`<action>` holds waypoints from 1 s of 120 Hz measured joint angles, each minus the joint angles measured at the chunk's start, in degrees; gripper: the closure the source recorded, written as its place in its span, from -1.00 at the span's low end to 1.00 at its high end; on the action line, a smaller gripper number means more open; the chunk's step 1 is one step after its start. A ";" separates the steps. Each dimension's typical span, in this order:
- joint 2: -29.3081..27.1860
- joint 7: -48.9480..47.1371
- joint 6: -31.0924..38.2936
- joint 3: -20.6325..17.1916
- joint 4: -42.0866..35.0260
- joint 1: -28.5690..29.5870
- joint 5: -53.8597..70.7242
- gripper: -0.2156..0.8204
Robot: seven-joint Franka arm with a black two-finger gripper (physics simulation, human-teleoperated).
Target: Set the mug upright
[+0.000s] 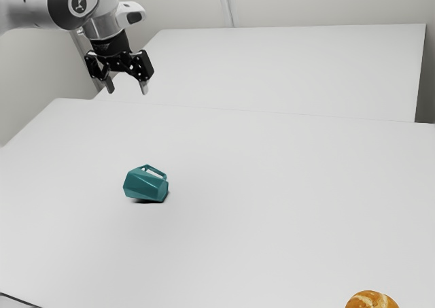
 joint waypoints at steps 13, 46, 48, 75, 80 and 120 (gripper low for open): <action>-0.05 -0.10 0.05 0.00 -0.19 0.05 0.00 -0.55; -2.75 0.10 0.11 0.08 -3.11 1.71 -0.04 -0.55; -2.90 0.15 0.12 0.08 -3.26 2.15 -0.06 -0.55; -5.37 3.17 1.53 0.13 -7.01 11.24 -4.43 -0.55; -5.78 4.13 2.29 0.15 -8.26 12.99 -6.01 -0.54; -5.65 16.17 12.41 2.99 -19.64 22.48 -22.26 -0.54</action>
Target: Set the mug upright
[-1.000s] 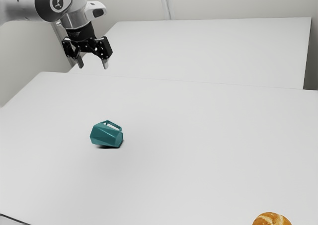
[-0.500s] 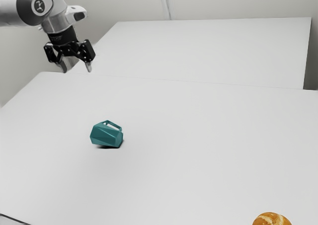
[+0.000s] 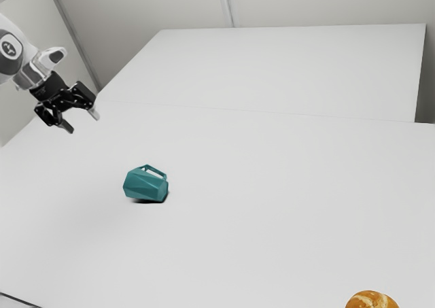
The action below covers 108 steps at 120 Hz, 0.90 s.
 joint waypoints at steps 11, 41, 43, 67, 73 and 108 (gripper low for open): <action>0.60 4.50 3.73 1.38 -3.80 0.02 -4.98 -0.54; 6.08 20.41 10.53 2.96 -10.06 4.08 -23.59 -0.54; 6.45 21.55 10.83 2.97 -10.36 4.33 -24.72 -0.54; 11.02 31.53 11.17 2.99 -12.58 7.02 -32.33 -0.54; 12.01 32.53 10.22 2.99 -12.57 7.34 -32.34 -0.55; 17.15 37.10 8.05 2.98 -11.06 7.03 -32.06 -0.55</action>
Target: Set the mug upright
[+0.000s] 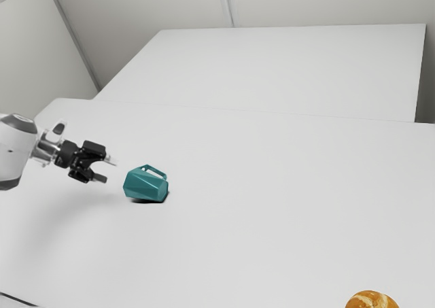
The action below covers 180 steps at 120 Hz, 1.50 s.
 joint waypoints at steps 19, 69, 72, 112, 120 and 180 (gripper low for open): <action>2.81 1.77 -0.21 -0.13 2.21 -0.01 0.57 -0.55; 3.77 4.65 -0.46 -0.86 2.57 -1.15 -0.10 -0.54; 3.81 4.93 -0.57 -0.86 2.52 -1.14 -0.57 -0.54; 5.04 10.76 -2.77 -0.95 1.36 -1.14 -7.61 -0.54; 5.52 11.73 -2.98 -1.06 1.28 -1.21 -8.02 -0.54; 6.55 16.45 -3.39 -1.36 0.83 -3.51 -10.23 -0.43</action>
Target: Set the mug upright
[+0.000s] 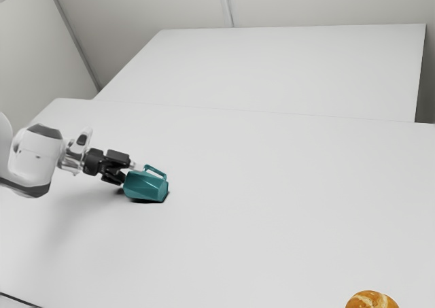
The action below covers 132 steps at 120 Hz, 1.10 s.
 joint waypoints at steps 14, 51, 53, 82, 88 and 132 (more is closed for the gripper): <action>0.06 0.64 0.21 -0.31 -0.10 -0.17 -0.44 -0.23; -0.23 1.73 0.60 -0.39 -0.03 -0.18 -0.70 0.62; -0.25 1.75 0.62 -0.39 -0.03 -0.18 -0.70 0.65; -1.96 1.90 1.09 -1.29 -0.25 -0.15 -0.52 0.84; -3.02 1.92 1.13 -1.53 -0.54 -0.16 -0.53 0.86; -12.75 -0.12 1.83 -1.54 -1.00 -7.28 2.84 0.91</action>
